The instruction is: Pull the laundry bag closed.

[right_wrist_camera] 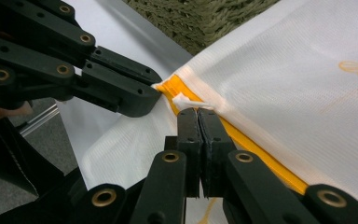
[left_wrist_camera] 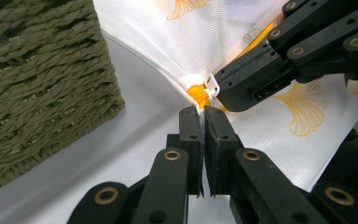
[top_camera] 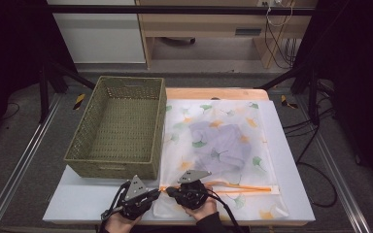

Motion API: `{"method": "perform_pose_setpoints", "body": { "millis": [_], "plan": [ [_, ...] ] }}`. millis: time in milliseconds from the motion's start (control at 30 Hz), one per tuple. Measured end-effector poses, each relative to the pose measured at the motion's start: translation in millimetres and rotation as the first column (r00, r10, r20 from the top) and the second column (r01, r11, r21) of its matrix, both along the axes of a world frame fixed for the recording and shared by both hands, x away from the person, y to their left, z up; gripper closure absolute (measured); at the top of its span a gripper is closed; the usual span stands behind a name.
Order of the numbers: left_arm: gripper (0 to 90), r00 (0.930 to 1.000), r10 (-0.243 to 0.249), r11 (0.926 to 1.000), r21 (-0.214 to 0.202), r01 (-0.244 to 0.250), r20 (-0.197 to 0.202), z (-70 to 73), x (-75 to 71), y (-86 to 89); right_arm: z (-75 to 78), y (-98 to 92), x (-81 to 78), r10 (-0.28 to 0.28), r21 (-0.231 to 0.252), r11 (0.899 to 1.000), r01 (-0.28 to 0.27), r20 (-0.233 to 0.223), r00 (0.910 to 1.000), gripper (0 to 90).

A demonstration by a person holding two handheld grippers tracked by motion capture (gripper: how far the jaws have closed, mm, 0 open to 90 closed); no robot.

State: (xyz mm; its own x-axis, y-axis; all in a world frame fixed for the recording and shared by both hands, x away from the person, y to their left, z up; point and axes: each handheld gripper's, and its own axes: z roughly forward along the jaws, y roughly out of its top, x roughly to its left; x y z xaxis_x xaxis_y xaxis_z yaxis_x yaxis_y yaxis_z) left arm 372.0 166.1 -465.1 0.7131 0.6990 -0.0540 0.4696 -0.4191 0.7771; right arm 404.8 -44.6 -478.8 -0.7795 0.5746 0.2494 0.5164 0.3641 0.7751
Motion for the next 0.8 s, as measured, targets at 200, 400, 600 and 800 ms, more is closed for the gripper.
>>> {"method": "perform_pose_setpoints", "body": {
  "millis": [200,400,600,800],
  "plan": [
    [85.2,1.0000,-0.002,1.0000,-0.003,0.002,0.003,0.7,-0.2,0.4,-1.5,-1.9,0.7,-0.035,-0.017,0.999,0.035,0.026,0.9991,72.0],
    [85.2,1.0000,-0.006,0.9998,0.020,0.006,-0.002,0.1,0.6,-0.1,-1.9,-1.6,-0.1,-0.016,-0.017,1.000,0.017,0.035,0.9993,72.5],
    [85.2,1.0000,0.000,0.9993,0.038,0.000,-0.007,-0.6,0.5,-2.0,-1.7,-1.0,-2.2,0.019,-0.012,1.000,-0.019,0.026,0.9995,82.9],
    [85.1,0.9998,0.004,0.9992,0.040,-0.003,-0.017,-1.4,1.3,-1.9,-0.7,-4.0,-2.0,-0.001,-0.013,1.000,0.001,0.027,0.9996,75.8]
  ]
}}
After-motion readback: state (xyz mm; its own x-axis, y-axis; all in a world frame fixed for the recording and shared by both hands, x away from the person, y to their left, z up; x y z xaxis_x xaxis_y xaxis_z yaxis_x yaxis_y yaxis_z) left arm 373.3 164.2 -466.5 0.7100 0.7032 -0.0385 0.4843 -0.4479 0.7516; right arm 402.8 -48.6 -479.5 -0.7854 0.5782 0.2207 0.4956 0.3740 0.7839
